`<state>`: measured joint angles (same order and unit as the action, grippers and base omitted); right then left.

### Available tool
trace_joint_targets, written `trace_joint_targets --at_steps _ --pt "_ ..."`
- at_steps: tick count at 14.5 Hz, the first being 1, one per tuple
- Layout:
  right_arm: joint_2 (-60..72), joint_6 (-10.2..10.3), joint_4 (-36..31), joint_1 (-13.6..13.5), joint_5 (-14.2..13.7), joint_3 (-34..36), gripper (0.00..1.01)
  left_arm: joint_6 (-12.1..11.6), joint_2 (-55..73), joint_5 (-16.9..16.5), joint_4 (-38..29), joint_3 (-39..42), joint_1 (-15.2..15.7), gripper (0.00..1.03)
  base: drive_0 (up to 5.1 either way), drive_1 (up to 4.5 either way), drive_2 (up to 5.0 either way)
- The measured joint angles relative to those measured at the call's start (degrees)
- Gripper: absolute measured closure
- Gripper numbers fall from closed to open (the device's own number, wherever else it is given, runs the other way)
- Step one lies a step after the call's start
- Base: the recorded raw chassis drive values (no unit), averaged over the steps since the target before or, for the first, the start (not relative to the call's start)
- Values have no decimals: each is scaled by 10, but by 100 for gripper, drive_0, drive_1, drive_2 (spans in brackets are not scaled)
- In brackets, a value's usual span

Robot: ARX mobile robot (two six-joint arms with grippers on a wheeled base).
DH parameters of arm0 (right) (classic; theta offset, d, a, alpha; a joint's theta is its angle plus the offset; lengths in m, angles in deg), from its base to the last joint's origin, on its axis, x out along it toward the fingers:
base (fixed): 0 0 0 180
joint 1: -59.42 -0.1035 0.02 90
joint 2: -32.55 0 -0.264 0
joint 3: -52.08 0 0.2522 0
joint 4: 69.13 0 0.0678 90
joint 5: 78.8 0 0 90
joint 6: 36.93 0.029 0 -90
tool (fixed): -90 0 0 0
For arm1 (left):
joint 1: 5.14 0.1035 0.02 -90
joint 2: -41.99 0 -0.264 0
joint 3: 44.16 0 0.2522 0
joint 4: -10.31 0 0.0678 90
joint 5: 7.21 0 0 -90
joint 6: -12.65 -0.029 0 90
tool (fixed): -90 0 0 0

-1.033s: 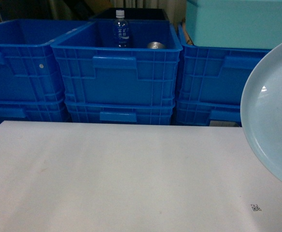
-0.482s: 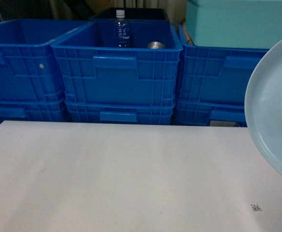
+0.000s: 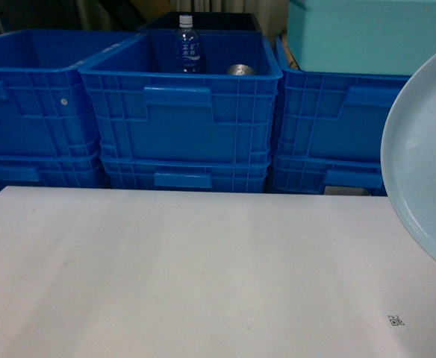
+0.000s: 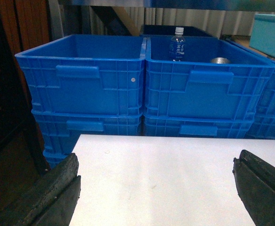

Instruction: Place blue tray on left shelf second layer neatly

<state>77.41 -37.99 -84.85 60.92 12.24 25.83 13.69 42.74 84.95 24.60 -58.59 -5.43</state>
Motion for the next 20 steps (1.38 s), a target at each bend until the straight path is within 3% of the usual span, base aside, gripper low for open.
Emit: trace_joint_targets --at_steps 7,14,20 --pt "0 0 0 0 0 0 99 0 0 0 0 0 0 5 -18 -18 -18" --pt "0 0 1 0 0 0 99 0 0 2 1 0 0 5 186 -195 -550" --pt "0 0 0 0 -6 0 99 0 0 -2 0 0 0 5 -25 -229 -229"
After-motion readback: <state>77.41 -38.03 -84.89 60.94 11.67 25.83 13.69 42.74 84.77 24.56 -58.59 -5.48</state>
